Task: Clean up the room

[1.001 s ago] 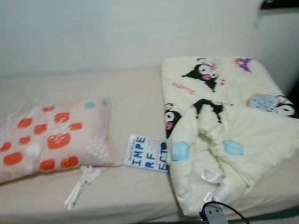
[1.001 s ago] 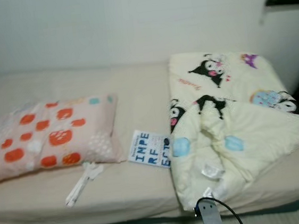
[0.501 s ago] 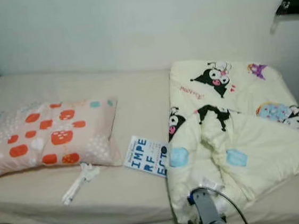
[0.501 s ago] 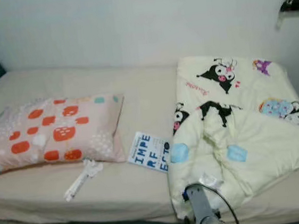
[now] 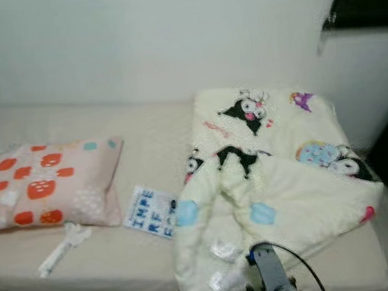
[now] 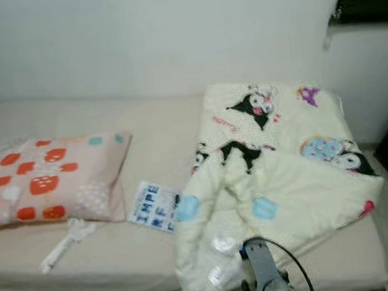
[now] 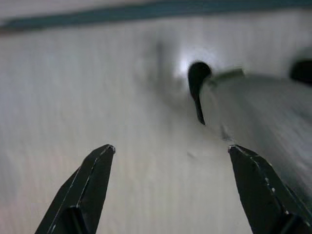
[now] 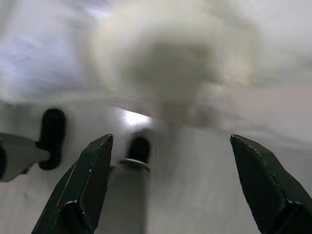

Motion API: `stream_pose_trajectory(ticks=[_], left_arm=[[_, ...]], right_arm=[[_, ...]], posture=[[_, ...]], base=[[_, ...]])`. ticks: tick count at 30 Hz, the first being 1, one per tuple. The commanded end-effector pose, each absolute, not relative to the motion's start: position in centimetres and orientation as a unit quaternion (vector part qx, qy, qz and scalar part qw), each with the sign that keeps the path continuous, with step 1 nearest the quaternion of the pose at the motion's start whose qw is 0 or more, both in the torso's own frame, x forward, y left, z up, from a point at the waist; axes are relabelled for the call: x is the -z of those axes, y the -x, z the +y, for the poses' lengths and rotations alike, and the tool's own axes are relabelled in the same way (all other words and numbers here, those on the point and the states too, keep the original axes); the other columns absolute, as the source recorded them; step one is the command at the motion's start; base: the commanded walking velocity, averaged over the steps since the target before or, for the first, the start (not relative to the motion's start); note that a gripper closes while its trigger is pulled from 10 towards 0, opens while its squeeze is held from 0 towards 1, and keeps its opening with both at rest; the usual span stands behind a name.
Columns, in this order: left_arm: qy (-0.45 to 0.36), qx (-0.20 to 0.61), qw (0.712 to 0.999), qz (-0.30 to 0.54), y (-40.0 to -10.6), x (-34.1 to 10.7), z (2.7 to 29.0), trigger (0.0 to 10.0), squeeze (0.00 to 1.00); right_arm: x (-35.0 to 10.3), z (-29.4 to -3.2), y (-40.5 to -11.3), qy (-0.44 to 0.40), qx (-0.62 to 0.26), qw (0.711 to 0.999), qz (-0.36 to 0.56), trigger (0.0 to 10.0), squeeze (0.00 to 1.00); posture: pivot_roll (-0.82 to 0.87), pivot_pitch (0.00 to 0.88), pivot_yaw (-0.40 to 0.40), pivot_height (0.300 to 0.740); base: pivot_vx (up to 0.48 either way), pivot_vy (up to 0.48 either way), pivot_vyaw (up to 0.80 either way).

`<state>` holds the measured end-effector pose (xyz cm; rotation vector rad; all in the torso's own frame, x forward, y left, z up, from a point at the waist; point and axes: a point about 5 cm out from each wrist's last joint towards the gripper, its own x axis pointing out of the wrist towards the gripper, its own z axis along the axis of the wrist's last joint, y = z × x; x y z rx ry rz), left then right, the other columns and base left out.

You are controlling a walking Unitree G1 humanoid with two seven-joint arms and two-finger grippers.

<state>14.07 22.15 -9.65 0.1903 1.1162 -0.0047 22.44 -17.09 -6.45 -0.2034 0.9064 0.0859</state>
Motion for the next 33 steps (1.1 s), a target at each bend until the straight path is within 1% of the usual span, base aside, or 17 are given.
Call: stream_pose_trajectory(ticks=[1, 6, 12, 14, 16, 18, 19, 20, 22, 23, 24, 26, 27, 28, 29, 31, 33], left_arm=[[-0.095, 0.002, 0.842, 0.531, -14.0, 9.6, 22.4, 10.0, 0.00], [-0.095, 0.001, 0.842, 0.531, -14.0, 9.6, 22.4, 10.0, 0.00], [-0.094, -0.003, 0.842, 0.531, -13.9, 9.6, 22.4, 10.0, 0.00], [-0.094, -0.004, 0.843, 0.530, -13.9, 9.6, 22.4, 10.0, 0.00], [-0.094, -0.004, 0.843, 0.530, -13.9, 9.6, 22.4, 10.0, 0.00], [-0.093, -0.004, 0.843, 0.529, -14.0, 9.6, 22.4, 10.0, 0.00], [-0.093, -0.004, 0.843, 0.529, -14.0, 9.6, 22.4, 10.0, 0.00], [-0.092, -0.006, 0.844, 0.529, -14.0, 9.6, 22.4, 10.0, 0.00], [-0.092, -0.006, 0.844, 0.529, -13.9, 9.6, 22.4, 10.0, 0.00], [-0.092, -0.006, 0.844, 0.529, -13.9, 9.6, 22.4, 10.0, 0.00], [-0.092, -0.006, 0.844, 0.529, -13.9, 9.6, 22.4, 10.0, 0.00], [-0.091, -0.006, 0.843, 0.530, -13.9, 9.7, 22.4, 10.0, 0.00], [-0.091, -0.006, 0.843, 0.530, -13.9, 9.7, 22.4, 10.0, 0.00], [-0.090, -0.006, 0.843, 0.531, -13.8, 9.7, 22.5, 10.0, 0.00], [-0.090, -0.005, 0.842, 0.531, -13.8, 9.7, 22.5, 10.0, 0.00], [-0.090, -0.005, 0.842, 0.531, -13.8, 9.7, 22.5, 10.0, 0.00], [-0.088, -0.006, 0.842, 0.533, -13.6, 9.7, 22.5, 10.0, 0.00]], right_arm=[[6.3, -16.8, -22.7, 0.101, -0.046, 0.895, 0.431, 10.0, 0.00], [5.4, -16.9, -24.0, 0.095, -0.039, 0.908, 0.405, 10.0, 0.00], [3.8, -16.4, -26.1, 0.070, -0.056, 0.929, 0.360, 10.0, 0.00], [2.8, -15.1, -27.3, 0.071, -0.110, 0.933, 0.334, 10.0, 0.00], [2.8, -15.1, -27.3, 0.071, -0.110, 0.933, 0.334, 10.0, 0.00], [2.0, -13.5, -28.1, 0.113, -0.191, 0.924, 0.311, 10.0, 0.00], [2.0, -13.5, -28.1, 0.113, -0.191, 0.924, 0.311, 10.0, 0.00], [1.5, -12.1, -28.3, 0.192, -0.271, 0.897, 0.291, 10.0, 0.00], [1.5, -11.8, -28.3, 0.219, -0.293, 0.886, 0.285, 10.0, 0.00], [1.4, -11.5, -28.3, 0.266, -0.322, 0.866, 0.276, 10.0, 0.00], [1.4, -11.5, -28.3, 0.266, -0.322, 0.866, 0.276, 10.0, 0.00], [1.6, -11.1, -28.0, 0.379, -0.381, 0.802, 0.259, 10.0, 0.00], [1.6, -11.1, -28.0, 0.379, -0.381, 0.802, 0.259, 10.0, 0.00], [1.7, -11.1, -27.9, 0.423, -0.401, 0.773, 0.252, 10.0, 0.00], [1.8, -11.2, -27.8, 0.444, -0.410, 0.756, 0.249, 10.0, 0.00], [1.8, -11.2, -27.8, 0.444, -0.410, 0.756, 0.249, 10.0, 0.00], [0.9, -12.5, -29.1, 0.541, -0.390, 0.710, 0.227, 10.0, 0.00]], posture=[[-0.04, 0.108, -0.024, 0.740], [-0.05, 0.109, -0.024, 0.740], [-0.05, 0.109, -0.020, 0.740], [-0.05, 0.108, -0.021, 0.740], [-0.05, 0.108, -0.021, 0.740], [-0.05, 0.108, -0.023, 0.740], [-0.05, 0.108, -0.023, 0.740], [-0.05, 0.111, -0.024, 0.740], [-0.05, 0.111, -0.024, 0.740], [-0.05, 0.113, -0.023, 0.740], [-0.05, 0.113, -0.023, 0.740], [-0.05, 0.118, -0.019, 0.740], [-0.05, 0.118, -0.019, 0.740], [-0.05, 0.123, -0.020, 0.740], [-0.05, 0.123, -0.020, 0.740], [-0.05, 0.123, -0.020, 0.740], [-0.04, 0.144, -0.025, 0.740]], base=[[0.000, -0.465, 0.00], [0.000, -0.456, 0.00], [0.000, 0.000, 0.00], [0.000, 0.000, 0.00], [0.000, 0.000, 0.00], [0.000, 0.000, 0.00], [0.000, 0.000, 0.00], [0.000, 0.000, 0.00], [0.000, 0.000, 0.00], [0.000, 0.000, 0.00], [0.000, 0.000, 0.00], [0.000, 0.000, 0.00], [0.000, 0.000, 0.00], [0.000, 0.000, 0.00], [0.000, 0.000, 0.00], [0.000, 0.000, 0.00], [0.000, 0.000, 0.00]])
